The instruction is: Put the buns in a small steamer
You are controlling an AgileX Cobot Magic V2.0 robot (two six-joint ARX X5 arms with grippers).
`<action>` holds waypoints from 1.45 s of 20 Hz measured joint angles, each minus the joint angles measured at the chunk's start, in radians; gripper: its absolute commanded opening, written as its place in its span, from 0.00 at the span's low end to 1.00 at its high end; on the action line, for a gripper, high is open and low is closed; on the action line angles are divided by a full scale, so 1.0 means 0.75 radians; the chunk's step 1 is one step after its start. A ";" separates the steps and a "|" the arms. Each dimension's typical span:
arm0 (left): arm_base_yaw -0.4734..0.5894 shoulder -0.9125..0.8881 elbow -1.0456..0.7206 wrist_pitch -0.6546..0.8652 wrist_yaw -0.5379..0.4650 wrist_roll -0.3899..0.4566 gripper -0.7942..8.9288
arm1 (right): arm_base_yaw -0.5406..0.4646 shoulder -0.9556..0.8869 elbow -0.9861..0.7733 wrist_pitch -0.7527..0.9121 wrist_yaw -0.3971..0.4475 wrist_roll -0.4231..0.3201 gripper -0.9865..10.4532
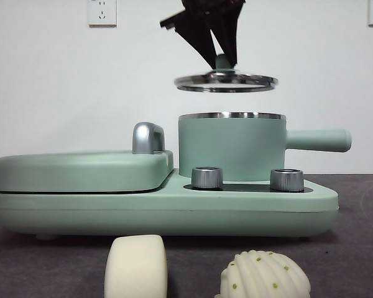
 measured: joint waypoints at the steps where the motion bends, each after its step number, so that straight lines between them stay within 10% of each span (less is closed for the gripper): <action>1: 0.002 0.000 0.013 -0.033 0.001 -0.003 0.09 | 0.000 0.000 0.000 0.000 0.000 0.000 0.52; 13: 0.187 -0.003 0.024 -0.093 0.001 -0.017 0.09 | 0.134 0.141 0.000 -0.001 -0.001 0.189 0.45; 29: 0.587 -0.047 0.025 -0.073 0.001 -0.032 0.09 | 1.233 0.989 0.000 0.180 0.620 0.536 0.45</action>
